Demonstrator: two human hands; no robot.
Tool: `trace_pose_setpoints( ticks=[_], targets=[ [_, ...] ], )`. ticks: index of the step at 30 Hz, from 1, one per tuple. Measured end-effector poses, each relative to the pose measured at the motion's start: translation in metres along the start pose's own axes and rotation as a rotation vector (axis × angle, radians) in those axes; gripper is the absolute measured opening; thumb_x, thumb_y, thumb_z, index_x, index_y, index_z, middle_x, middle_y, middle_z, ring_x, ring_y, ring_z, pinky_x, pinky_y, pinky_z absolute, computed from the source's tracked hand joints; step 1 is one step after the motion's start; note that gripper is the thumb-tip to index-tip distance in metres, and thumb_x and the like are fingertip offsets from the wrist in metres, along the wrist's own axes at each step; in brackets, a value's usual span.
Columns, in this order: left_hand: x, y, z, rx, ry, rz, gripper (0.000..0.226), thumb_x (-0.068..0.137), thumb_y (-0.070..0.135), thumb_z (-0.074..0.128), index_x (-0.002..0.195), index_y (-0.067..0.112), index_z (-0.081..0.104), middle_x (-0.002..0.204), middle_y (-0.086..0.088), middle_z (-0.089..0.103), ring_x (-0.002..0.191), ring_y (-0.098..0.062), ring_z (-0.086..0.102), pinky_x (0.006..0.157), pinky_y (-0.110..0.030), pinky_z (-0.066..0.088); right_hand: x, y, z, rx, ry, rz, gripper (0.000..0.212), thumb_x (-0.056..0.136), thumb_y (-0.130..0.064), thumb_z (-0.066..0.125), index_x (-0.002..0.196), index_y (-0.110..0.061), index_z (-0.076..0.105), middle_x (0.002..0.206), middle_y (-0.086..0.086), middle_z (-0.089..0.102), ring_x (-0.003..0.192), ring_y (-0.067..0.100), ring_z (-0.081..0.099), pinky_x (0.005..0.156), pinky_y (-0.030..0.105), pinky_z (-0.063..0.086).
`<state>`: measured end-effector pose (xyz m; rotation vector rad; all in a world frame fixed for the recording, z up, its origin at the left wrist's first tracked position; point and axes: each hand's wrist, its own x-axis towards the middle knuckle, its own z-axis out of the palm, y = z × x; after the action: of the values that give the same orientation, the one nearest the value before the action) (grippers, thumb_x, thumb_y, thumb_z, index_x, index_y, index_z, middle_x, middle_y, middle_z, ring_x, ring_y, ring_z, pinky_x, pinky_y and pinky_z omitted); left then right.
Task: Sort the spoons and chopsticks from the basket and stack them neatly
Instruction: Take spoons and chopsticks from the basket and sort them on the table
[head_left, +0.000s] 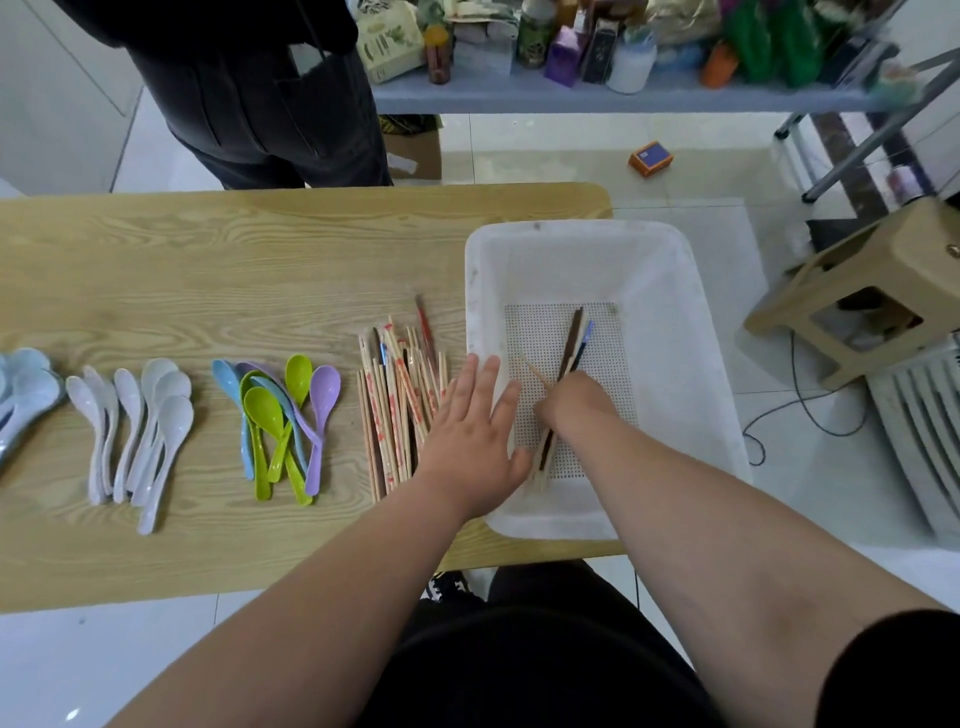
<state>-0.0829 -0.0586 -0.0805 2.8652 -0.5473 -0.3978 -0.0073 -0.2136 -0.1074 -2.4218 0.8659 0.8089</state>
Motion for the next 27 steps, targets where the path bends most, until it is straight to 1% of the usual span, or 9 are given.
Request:
trace_pose_setpoints(
  ticks=[4,9,10,13,17,22,23,25,27],
  targets=[
    [0.0,-0.001,-0.002,0.005,-0.023,-0.01,0.078,0.097,0.052,0.032,0.16,0.019,0.002,0.166,-0.009,-0.02,0.147,-0.026,-0.033,0.123,-0.044,-0.012,0.003,0.002,0.001,0.072,-0.012,0.032,0.05,0.086,-0.02,0.071,0.128,-0.013,0.046,0.104,0.007,0.064,0.081,0.025,0.063,0.057,0.031,0.043],
    [-0.014,0.006,-0.002,-0.025,0.064,-0.055,0.085,0.091,0.055,0.026,0.16,0.011,0.006,0.166,-0.013,-0.012,0.152,-0.027,-0.022,0.125,-0.043,-0.006,0.008,0.002,0.006,0.073,-0.031,-0.033,0.042,0.09,-0.012,0.06,0.131,-0.011,0.049,0.113,0.01,0.066,0.097,0.03,0.066,0.072,0.035,0.052],
    [-0.02,0.008,0.0,-0.044,0.076,-0.061,0.086,0.09,0.056,0.025,0.16,0.009,0.006,0.167,-0.014,-0.011,0.152,-0.026,-0.02,0.125,-0.043,-0.004,0.009,0.003,0.006,0.076,-0.032,-0.038,0.042,0.091,-0.01,0.06,0.132,-0.011,0.049,0.111,0.01,0.065,0.094,0.029,0.066,0.069,0.033,0.051],
    [-0.042,0.011,0.011,-0.05,0.051,-0.087,0.088,0.091,0.058,0.025,0.158,0.006,0.0,0.166,-0.014,-0.014,0.153,-0.027,-0.018,0.126,-0.045,0.002,0.014,0.011,0.001,0.059,-0.055,-0.07,0.034,0.092,-0.009,0.065,0.124,-0.009,0.053,0.085,0.004,0.056,0.067,0.019,0.057,0.048,0.025,0.039],
    [-0.052,0.014,0.022,-0.005,0.019,-0.105,0.086,0.095,0.056,0.025,0.158,0.005,-0.005,0.164,-0.016,-0.02,0.153,-0.031,-0.016,0.124,-0.051,0.011,0.015,0.02,-0.004,-0.069,-0.053,-0.168,0.028,0.093,-0.018,0.065,0.12,-0.009,0.062,0.081,0.003,0.056,0.063,0.017,0.056,0.044,0.024,0.038],
    [-0.051,0.018,0.02,0.016,0.055,-0.129,0.084,0.091,0.053,0.038,0.157,0.003,0.022,0.166,-0.019,0.009,0.153,-0.037,0.01,0.118,-0.058,0.027,0.017,0.017,-0.003,-0.097,-0.08,-0.207,0.026,0.099,-0.006,0.051,0.123,-0.008,0.062,0.078,0.003,0.053,0.061,0.019,0.052,0.044,0.028,0.036],
    [-0.052,0.018,0.02,0.027,0.051,-0.137,0.083,0.091,0.053,0.039,0.157,0.004,0.024,0.166,-0.018,0.011,0.153,-0.038,0.012,0.117,-0.059,0.028,0.017,0.017,-0.003,-0.072,-0.093,-0.206,0.026,0.099,-0.005,0.051,0.122,-0.007,0.062,0.082,0.004,0.056,0.065,0.02,0.055,0.046,0.028,0.038],
    [-0.052,0.02,0.02,0.047,0.054,-0.143,0.083,0.091,0.053,0.038,0.157,0.005,0.025,0.166,-0.017,0.012,0.153,-0.037,0.012,0.117,-0.059,0.027,0.015,0.018,-0.007,0.003,-0.117,-0.191,0.026,0.098,-0.004,0.051,0.122,-0.004,0.061,0.101,0.009,0.065,0.082,0.024,0.064,0.054,0.029,0.044],
    [-0.053,0.02,0.021,0.061,0.048,-0.144,0.083,0.092,0.055,0.037,0.158,0.006,0.022,0.166,-0.016,0.009,0.153,-0.035,0.01,0.119,-0.059,0.023,0.011,0.02,-0.011,0.14,-0.144,-0.164,0.028,0.097,-0.003,0.05,0.124,-0.001,0.059,0.115,0.014,0.065,0.091,0.027,0.064,0.06,0.032,0.05]
  ],
)
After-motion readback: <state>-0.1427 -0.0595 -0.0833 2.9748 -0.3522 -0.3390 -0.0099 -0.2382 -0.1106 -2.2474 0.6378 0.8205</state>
